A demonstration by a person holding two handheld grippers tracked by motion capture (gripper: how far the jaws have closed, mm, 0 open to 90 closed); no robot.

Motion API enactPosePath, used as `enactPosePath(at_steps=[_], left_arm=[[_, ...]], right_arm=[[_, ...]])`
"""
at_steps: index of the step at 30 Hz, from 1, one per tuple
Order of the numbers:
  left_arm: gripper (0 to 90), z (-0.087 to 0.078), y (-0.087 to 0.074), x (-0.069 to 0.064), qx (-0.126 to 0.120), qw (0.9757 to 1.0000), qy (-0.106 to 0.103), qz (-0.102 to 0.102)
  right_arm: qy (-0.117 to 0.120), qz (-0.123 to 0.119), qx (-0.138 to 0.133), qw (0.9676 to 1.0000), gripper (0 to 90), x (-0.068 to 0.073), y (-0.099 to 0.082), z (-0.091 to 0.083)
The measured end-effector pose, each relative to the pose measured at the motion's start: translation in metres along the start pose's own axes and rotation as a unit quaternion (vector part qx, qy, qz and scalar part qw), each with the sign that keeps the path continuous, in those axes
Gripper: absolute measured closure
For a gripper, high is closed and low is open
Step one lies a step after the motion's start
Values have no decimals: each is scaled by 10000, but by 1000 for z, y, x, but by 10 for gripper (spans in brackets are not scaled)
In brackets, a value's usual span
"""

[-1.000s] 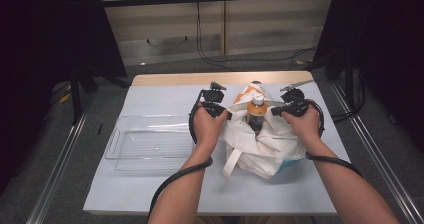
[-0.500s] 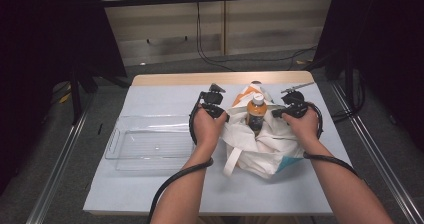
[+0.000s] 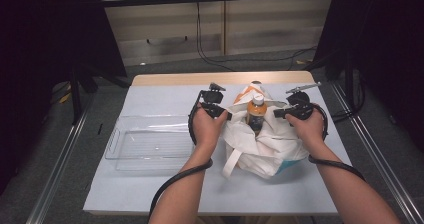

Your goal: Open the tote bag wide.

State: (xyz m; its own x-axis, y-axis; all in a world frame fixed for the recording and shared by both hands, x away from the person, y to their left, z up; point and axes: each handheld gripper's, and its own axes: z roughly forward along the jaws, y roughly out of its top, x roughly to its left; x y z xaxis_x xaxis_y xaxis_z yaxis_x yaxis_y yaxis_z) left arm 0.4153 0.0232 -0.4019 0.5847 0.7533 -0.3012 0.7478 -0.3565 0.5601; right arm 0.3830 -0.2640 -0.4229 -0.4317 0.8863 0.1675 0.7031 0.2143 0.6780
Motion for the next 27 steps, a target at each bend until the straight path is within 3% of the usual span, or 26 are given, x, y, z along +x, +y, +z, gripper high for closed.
enactPosePath(at_steps=[7,10,14,16,19,23,25,27], left_arm=[[760,-11,-1,-5,-193,9998,-20,0],[770,-20,0,-12,-285,9994,18,171],[780,-27,2,-19,-384,9990,-30,209],[792,-31,3,-24,-426,9987,-134,263],[785,-30,3,-25,-421,9986,-271,175],[767,-16,-5,-27,-286,9970,-708,136],[732,-14,-6,-27,-180,9975,-656,193],[682,-9,-8,-26,-142,9970,-741,195]], right_arm=[[-2,-33,17,10000,900,3,-4,-12],[-11,-65,-8,10000,900,5,-7,-19],[-59,-34,-3,10000,900,6,-11,-23],[-65,-29,-1,10000,900,7,-12,-24],[-79,-32,9,10000,900,8,-13,-25],[-78,-38,24,10000,900,9,-13,-24],[-84,-36,35,10000,900,9,-14,-24],[-87,-46,51,9999,900,8,-14,-23]])
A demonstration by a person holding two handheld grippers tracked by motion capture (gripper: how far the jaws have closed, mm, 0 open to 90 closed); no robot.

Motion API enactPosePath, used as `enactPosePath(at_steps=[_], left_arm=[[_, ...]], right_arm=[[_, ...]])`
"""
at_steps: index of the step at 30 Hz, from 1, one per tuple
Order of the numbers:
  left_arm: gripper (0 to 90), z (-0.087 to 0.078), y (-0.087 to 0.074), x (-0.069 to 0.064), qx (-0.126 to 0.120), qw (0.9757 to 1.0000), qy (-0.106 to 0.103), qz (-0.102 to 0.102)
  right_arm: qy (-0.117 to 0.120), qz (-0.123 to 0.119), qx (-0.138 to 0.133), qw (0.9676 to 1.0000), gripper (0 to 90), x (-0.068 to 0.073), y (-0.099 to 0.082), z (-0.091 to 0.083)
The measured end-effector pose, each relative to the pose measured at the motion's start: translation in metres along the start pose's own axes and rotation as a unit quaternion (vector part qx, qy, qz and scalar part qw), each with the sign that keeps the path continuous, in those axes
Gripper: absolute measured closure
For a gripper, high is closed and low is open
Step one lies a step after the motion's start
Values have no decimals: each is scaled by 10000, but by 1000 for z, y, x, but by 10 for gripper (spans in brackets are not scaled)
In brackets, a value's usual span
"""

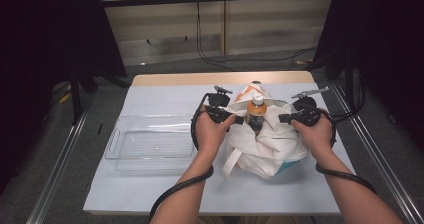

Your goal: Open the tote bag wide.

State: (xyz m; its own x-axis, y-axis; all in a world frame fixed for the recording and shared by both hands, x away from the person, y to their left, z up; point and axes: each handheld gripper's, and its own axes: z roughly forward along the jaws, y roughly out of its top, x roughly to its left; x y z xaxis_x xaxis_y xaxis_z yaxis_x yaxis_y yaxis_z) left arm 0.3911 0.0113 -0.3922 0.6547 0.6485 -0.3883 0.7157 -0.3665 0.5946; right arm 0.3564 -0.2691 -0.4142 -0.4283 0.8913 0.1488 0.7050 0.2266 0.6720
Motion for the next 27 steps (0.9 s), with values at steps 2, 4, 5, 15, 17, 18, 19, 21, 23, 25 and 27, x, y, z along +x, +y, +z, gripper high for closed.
enactPosePath(at_steps=[2,4,5,15,17,18,19,21,23,25,27], left_arm=[[682,6,-2,0,55,9999,22,101],[671,8,-4,0,110,9999,16,111],[671,8,-4,0,110,9999,16,111],[821,22,-12,5,456,9988,98,179],[853,25,-13,6,523,9984,127,157],[863,25,-13,6,523,9984,127,157],[875,26,-14,7,575,9981,194,115],[884,26,-15,8,594,9980,221,42],[887,25,-16,10,622,9977,256,-37],[888,25,-16,10,625,9976,281,-58],[890,25,-18,11,643,9973,325,-102]], right_arm=[[0,13,15,10000,900,0,-1,1],[1,11,24,10000,900,0,-2,2],[-14,4,45,10000,900,-1,-2,3],[-43,70,54,10000,900,-6,-6,5],[-63,69,64,9999,900,-6,-7,6],[-63,75,53,9999,900,-7,-7,6],[-49,84,49,9999,900,-7,-8,6],[-67,95,51,9999,900,-8,-8,7],[-99,69,76,9999,900,-8,-10,7],[-101,83,89,9999,900,-9,-10,8],[-123,100,93,9998,900,-10,-13,10]])
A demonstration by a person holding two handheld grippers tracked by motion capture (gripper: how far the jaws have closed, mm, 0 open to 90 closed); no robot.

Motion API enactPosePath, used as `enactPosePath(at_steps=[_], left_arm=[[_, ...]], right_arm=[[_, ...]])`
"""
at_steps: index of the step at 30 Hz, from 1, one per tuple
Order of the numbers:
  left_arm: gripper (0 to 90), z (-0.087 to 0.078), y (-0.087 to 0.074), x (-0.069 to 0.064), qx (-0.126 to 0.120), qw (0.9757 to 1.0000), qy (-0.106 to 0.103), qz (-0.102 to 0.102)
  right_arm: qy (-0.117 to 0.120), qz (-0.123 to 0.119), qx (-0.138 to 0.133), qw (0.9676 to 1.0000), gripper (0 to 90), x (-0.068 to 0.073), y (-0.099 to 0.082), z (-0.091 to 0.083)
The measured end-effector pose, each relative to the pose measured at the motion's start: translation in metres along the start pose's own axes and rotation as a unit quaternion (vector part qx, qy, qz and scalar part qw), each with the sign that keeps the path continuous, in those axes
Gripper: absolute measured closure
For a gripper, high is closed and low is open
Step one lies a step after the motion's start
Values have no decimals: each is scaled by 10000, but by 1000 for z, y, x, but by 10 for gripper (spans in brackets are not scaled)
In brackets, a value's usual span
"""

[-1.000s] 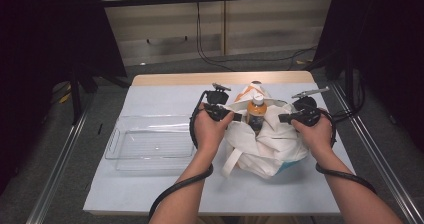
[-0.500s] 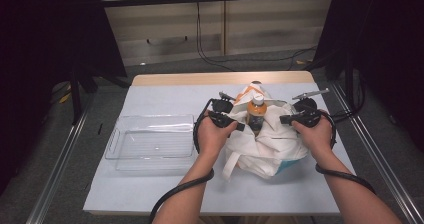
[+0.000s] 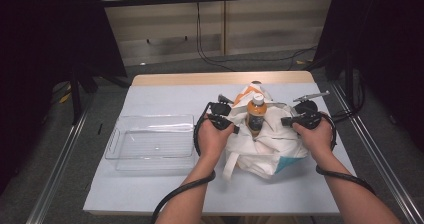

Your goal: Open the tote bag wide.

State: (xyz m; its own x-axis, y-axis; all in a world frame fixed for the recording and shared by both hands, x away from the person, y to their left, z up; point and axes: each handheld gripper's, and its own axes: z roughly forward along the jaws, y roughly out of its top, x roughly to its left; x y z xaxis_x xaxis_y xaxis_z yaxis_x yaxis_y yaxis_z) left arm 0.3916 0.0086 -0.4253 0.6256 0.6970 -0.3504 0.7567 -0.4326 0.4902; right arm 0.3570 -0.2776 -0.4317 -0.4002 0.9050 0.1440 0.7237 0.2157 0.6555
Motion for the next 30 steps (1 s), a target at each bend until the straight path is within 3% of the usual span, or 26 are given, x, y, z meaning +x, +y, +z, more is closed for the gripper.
enactPosePath(at_steps=[8,12,30], left_arm=[[892,2,-4,4,167,9997,147,-135],[892,5,-7,6,122,9994,172,-269],[890,12,-18,10,-14,9998,142,-165]], right_arm=[[59,94,35,9999,900,-4,-5,5],[50,98,15,9999,900,-4,-7,6],[99,181,-57,9998,900,-5,-18,11]])
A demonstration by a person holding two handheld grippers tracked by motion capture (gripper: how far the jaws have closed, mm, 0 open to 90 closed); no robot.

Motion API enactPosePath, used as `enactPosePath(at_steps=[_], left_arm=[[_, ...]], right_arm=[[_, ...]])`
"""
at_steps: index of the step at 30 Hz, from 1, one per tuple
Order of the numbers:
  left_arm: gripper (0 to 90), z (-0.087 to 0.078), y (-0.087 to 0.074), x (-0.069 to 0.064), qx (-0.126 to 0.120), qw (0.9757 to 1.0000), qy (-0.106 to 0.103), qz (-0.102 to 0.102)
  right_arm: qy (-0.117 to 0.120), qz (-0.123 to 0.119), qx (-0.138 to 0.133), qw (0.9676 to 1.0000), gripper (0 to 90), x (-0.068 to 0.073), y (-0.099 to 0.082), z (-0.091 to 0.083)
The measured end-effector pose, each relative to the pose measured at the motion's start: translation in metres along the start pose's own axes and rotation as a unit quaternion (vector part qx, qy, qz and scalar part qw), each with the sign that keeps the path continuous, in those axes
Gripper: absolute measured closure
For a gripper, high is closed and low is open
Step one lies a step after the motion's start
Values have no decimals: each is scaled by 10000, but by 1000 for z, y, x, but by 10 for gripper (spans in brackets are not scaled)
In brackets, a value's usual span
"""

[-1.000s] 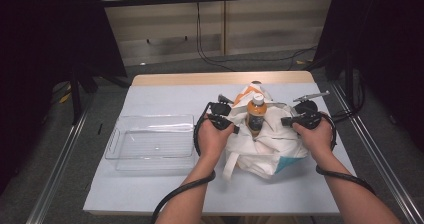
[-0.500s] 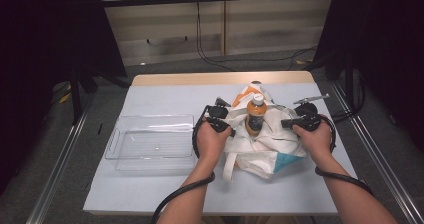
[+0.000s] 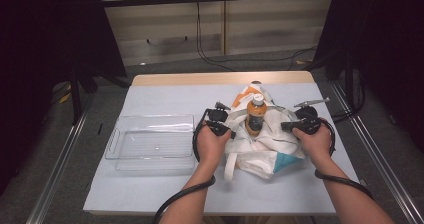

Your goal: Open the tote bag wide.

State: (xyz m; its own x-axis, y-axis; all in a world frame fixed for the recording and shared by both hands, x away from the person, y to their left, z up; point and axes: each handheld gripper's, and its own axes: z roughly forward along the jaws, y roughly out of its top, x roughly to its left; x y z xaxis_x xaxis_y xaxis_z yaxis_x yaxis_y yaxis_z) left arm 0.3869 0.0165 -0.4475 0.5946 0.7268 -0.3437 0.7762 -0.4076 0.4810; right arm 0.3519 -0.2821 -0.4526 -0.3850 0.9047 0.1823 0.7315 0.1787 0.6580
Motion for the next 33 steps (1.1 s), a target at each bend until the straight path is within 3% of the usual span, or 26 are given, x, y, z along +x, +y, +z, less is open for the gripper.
enactPosePath(at_steps=[6,11,12,14,16,22,27,28,33], left_arm=[[888,0,-1,-3,-62,9999,56,76],[871,-8,1,-5,-220,9997,-10,98],[863,-8,1,-7,-290,9996,-15,16],[834,-12,4,-7,-225,9997,-54,116],[821,-14,5,-8,-309,9995,-71,69],[714,-23,9,-13,-473,9986,-197,115],[660,-27,11,-16,-543,9982,-144,192],[618,-27,11,-18,-575,9978,-190,256],[481,-30,11,-20,-679,9969,-178,349]], right_arm=[[61,23,-74,10000,900,0,-3,-4],[76,-67,-98,9999,900,5,-2,-11],[84,-74,-133,9998,900,6,-1,-13],[131,-71,-148,9998,900,8,-1,-17],[124,-109,-163,9997,900,9,-1,-21],[108,-159,-192,9996,881,12,1,-35],[201,-87,-265,9994,848,14,0,-41],[195,-61,-262,9994,786,17,0,-43],[166,-52,-308,9994,692,21,-1,-48]])
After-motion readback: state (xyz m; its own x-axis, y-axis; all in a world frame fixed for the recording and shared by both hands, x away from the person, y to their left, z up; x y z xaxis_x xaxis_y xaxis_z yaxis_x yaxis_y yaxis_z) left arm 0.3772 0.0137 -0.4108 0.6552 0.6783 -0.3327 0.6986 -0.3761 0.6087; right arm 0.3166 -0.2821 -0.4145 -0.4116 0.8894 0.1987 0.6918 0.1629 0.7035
